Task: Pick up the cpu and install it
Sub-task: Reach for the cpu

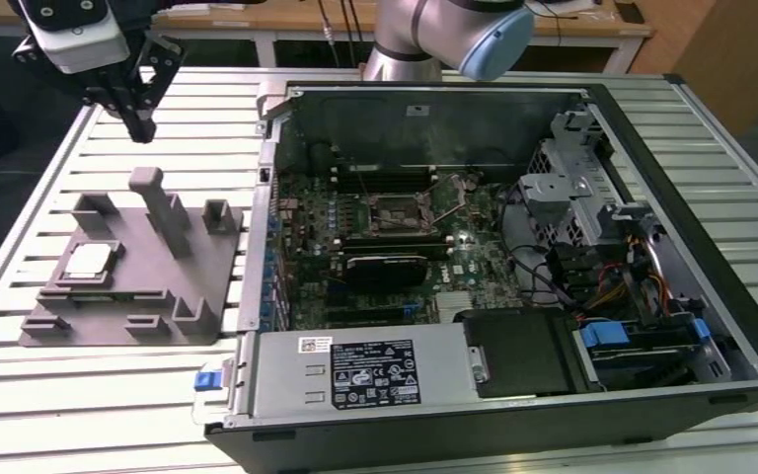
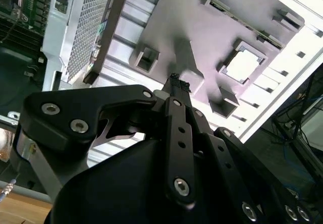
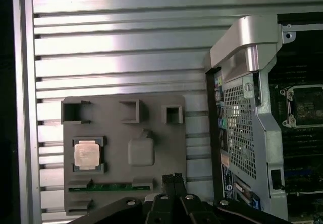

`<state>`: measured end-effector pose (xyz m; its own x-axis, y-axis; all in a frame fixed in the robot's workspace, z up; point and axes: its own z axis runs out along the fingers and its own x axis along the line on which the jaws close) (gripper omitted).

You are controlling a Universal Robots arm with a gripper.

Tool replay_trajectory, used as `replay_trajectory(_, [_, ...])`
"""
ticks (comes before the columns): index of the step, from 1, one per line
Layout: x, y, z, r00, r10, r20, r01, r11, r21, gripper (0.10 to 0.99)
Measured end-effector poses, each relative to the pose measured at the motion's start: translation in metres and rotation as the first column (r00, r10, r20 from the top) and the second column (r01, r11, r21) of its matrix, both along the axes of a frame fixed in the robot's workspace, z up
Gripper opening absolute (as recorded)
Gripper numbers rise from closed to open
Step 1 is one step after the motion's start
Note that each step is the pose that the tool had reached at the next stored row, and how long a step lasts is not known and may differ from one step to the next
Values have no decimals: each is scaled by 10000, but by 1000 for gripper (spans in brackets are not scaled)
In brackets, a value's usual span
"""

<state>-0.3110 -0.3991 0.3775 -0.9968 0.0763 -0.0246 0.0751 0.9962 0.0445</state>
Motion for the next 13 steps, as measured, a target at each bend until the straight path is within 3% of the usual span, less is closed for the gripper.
replay_trajectory(13, [-208,0,-101,10000,1,-2,-1,10000,-1,106])
